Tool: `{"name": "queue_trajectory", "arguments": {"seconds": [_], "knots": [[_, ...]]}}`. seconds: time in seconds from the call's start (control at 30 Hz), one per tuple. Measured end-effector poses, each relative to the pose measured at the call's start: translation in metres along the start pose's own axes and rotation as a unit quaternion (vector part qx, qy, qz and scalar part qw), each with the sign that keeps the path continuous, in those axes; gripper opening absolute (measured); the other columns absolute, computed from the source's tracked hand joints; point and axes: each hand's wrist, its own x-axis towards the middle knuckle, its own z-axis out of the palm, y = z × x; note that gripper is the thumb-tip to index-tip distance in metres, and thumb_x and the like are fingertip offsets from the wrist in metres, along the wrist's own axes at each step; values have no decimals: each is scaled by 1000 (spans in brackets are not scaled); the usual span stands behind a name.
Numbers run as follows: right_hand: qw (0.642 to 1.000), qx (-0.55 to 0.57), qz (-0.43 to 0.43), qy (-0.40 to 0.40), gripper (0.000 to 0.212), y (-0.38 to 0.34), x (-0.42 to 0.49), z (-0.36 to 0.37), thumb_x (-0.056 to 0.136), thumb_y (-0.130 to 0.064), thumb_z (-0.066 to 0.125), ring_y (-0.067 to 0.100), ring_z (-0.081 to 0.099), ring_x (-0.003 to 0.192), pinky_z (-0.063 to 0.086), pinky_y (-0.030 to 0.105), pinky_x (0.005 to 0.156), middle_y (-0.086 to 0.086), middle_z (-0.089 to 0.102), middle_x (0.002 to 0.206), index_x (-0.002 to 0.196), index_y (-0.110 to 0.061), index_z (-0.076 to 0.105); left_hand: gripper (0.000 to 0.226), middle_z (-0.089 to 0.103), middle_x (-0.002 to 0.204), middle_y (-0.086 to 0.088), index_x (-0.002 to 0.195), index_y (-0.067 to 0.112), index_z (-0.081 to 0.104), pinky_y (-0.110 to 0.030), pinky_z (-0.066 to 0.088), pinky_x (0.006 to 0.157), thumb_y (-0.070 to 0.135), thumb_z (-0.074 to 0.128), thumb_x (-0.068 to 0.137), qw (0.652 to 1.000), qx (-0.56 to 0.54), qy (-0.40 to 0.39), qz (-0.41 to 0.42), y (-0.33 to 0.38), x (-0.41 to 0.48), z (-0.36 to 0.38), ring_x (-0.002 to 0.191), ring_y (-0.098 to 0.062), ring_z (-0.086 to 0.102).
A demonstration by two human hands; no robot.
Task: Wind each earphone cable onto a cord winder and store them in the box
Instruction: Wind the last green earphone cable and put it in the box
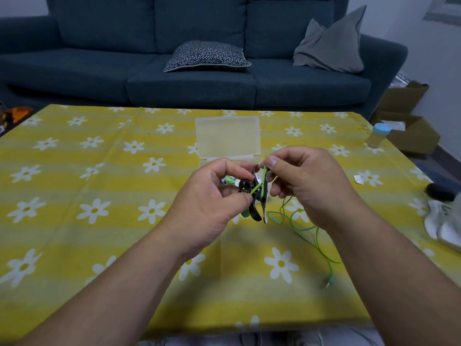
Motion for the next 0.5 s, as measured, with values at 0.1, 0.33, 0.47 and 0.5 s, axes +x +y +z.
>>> {"name": "queue_trajectory", "arguments": {"seconds": [0.1,0.33,0.47,0.5], "knots": [[1000,5,18,6,14,0,1,-1,94,-9,62,16,54,48,41,23,46,0,63,58,86,-1,70,20,69,113,8,86,12,66,-29,55,76,2,62,69,1000,11,7,2,1,0,0,94,-45,61],[965,137,217,-52,16,4,2,1,95,-9,56,14,46,45,35,21,44,4,54,58,81,-9,66,22,71,115,2,82,13,70,-27,55,66,0,61,67,998,-53,5,-21,4,2,-4,90,-24,66],[962,48,235,-134,25,15,-4,12,97,-8,53,13,40,45,32,20,43,2,47,58,75,-13,64,22,71,117,-1,84,12,69,-28,55,64,0,60,66,994,-93,56,-29,2,7,-10,97,-18,70],[960,30,227,-158,24,16,-6,14,98,-9,52,13,41,47,32,21,45,1,48,58,79,-11,66,23,71,116,1,84,12,69,-27,54,65,1,61,66,993,-85,73,-27,1,8,-12,97,-17,70]]}}
